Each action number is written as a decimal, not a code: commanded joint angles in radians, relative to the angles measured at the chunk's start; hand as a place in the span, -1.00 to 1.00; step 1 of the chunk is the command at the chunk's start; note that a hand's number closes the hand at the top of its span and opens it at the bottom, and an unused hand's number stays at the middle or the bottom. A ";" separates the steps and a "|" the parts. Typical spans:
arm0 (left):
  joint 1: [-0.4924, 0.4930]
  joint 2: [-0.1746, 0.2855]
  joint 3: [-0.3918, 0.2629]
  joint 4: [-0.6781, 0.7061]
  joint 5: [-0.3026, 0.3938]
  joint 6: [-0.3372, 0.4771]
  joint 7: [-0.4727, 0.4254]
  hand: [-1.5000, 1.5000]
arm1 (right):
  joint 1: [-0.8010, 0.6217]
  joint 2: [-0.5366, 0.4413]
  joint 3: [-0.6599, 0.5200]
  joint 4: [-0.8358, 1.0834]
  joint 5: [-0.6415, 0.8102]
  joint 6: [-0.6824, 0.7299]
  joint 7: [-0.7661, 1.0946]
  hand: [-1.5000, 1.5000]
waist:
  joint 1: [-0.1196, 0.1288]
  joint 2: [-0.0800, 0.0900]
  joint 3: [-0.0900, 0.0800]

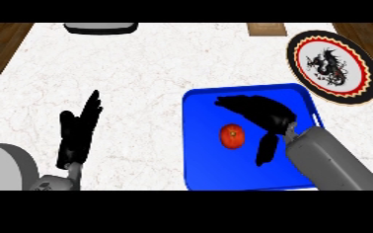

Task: Pick the tomato from the tray and place it in the plate

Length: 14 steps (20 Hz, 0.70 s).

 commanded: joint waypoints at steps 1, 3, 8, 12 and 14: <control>0.063 -0.013 0.018 -0.025 -0.032 -0.031 -0.039 0.00 | 0.028 0.049 -0.045 0.008 0.084 0.034 -0.033 -1.00 | 0.001 0.000 0.000; -0.017 -0.026 0.019 -0.038 -0.059 -0.001 0.065 0.00 | -0.016 0.064 -0.065 0.067 0.104 0.071 -0.049 -1.00 | 0.001 0.000 0.000; -0.017 -0.068 0.065 0.039 -0.065 -0.050 -0.011 0.00 | 0.039 0.101 -0.095 0.044 0.188 0.102 -0.071 -1.00 | -0.002 0.000 0.000; 0.015 -0.079 0.069 -0.026 -0.095 -0.054 0.021 0.00 | 0.038 0.184 -0.111 0.147 0.264 0.061 -0.120 -1.00 | 0.000 0.000 0.000; 0.006 -0.088 0.077 -0.035 -0.115 -0.059 0.030 0.00 | 0.056 0.188 -0.142 0.090 0.276 0.098 -0.092 -1.00 | -0.001 0.000 0.000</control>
